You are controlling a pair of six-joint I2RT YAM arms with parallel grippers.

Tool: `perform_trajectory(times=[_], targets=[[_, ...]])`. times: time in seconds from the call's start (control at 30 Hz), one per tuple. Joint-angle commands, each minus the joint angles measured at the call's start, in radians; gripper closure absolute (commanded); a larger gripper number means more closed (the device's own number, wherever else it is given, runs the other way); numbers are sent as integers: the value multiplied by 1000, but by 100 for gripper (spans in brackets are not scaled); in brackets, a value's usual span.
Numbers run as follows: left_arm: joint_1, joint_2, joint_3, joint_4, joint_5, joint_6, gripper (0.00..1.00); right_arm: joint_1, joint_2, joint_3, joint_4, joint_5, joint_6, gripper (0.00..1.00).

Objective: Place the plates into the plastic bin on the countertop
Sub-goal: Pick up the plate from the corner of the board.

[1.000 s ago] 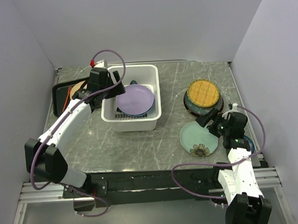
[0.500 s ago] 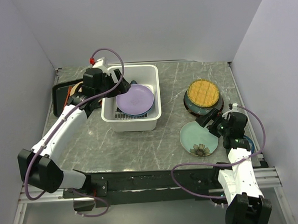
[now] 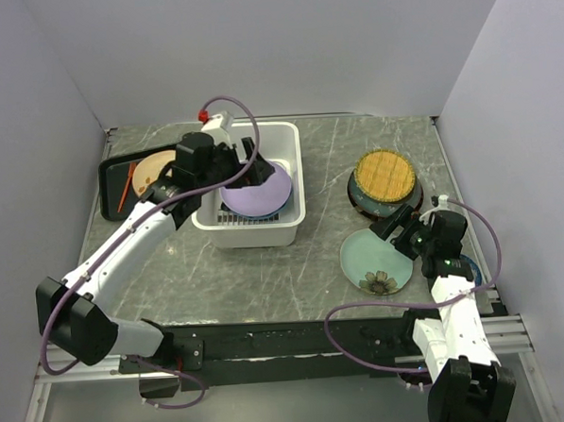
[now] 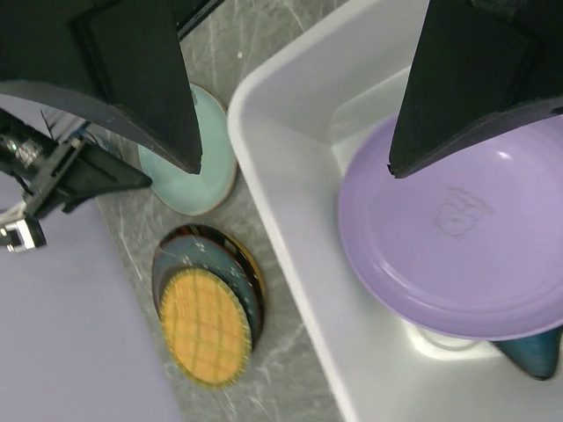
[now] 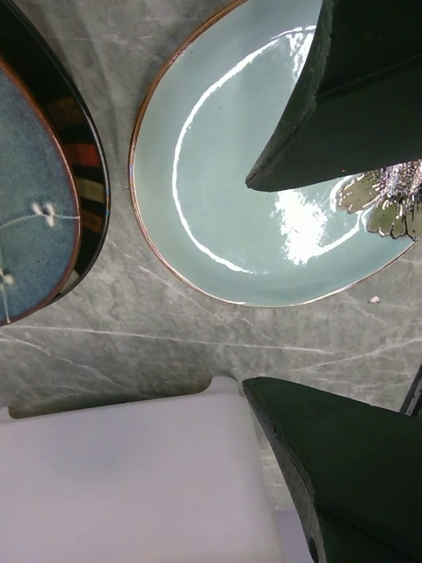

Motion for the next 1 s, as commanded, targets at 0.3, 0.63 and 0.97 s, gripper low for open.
perform_trajectory(times=[0.3, 0.63, 0.97], targets=[[-150, 69, 94, 98, 93, 45, 9, -4, -4, 33, 33, -9, -3, 7], [-244, 177, 146, 109, 81, 22, 12, -4, -4, 28, 19, 24, -11, 7], [-324, 322, 216, 129, 95, 1, 14, -4, 2, 28, -10, 79, -20, 7]])
